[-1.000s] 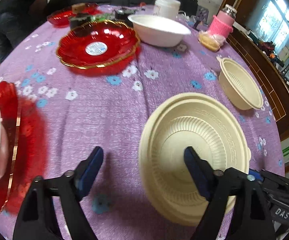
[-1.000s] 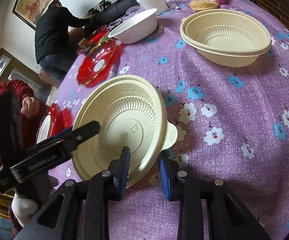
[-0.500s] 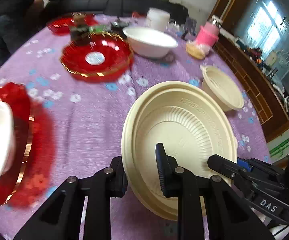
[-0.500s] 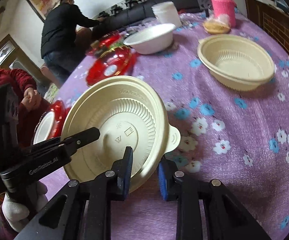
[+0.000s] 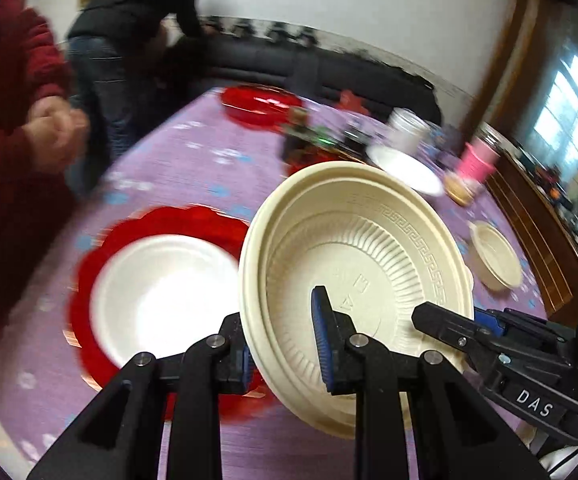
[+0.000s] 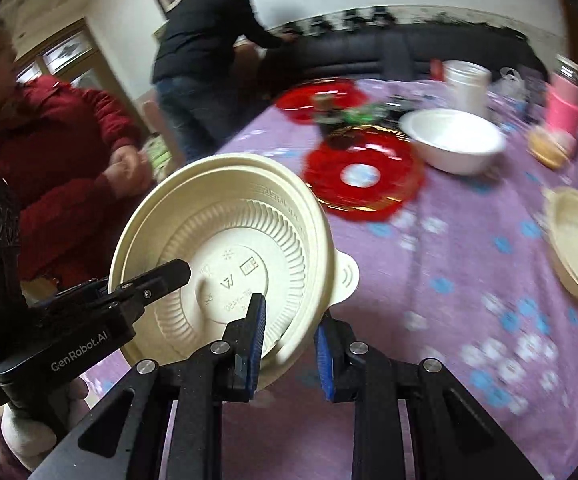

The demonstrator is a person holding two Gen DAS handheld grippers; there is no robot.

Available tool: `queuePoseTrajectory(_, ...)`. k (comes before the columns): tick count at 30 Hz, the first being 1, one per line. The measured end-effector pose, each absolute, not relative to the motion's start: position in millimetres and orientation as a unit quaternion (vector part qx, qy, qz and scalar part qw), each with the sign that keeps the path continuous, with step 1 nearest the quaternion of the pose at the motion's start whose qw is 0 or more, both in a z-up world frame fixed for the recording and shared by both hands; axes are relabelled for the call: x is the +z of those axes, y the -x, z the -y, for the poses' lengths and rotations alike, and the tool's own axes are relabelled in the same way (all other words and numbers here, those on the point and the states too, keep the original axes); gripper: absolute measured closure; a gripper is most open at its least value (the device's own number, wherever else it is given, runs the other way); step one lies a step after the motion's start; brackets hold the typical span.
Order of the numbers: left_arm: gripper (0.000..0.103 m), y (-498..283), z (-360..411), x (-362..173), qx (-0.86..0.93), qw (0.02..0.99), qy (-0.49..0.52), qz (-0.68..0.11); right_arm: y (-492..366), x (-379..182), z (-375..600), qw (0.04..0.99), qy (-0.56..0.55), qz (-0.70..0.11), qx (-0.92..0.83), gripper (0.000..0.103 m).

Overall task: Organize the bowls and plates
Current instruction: 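Carry the cream bowl over the white bowl and lower it inside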

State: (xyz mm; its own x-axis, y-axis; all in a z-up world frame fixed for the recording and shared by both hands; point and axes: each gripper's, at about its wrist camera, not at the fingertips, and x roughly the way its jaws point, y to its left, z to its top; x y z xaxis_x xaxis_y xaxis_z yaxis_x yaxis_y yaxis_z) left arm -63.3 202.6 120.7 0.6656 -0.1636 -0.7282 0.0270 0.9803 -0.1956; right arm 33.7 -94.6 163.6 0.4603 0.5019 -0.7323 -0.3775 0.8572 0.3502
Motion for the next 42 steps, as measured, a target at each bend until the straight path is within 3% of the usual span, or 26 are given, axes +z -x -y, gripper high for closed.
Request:
queuePoseTrajectory(10,0.079,45,-286,90,0.017,0.896,0.129,-0.425,-63,140,-12,0.833,-0.019,-0.470,0.292,0.077)
queuePoseTrajectory(25,0.076,41,-304,63,0.026,0.885,0.151,-0.441,-73,112,-41,0.822,0.005,-0.494,0.284,0.077)
queuePoseTrajectory(27,0.071,42,-305,64,0.025,0.884,0.155,-0.440,-72,110,-42,0.821,0.005,-0.495,0.285,0.077)
queuePoseTrajectory(31,0.047,45,-306,66,0.021,0.883,0.163,-0.439,-71,110,-45,0.823,0.005,-0.489,0.290,0.077)
queuePoseTrajectory(34,0.033,48,-306,69,0.020,0.885,0.164,-0.435,-67,111,-47,0.827,0.013,-0.480,0.291,0.071)
queuePoseTrajectory(37,0.029,52,-306,74,0.019,0.891,0.157,-0.425,-65,112,-46,0.835,0.017,-0.470,0.287,0.065)
queuePoseTrajectory(42,0.028,49,-305,73,0.011,0.896,0.163,-0.414,-64,118,-36,0.846,0.001,-0.453,0.282,0.065)
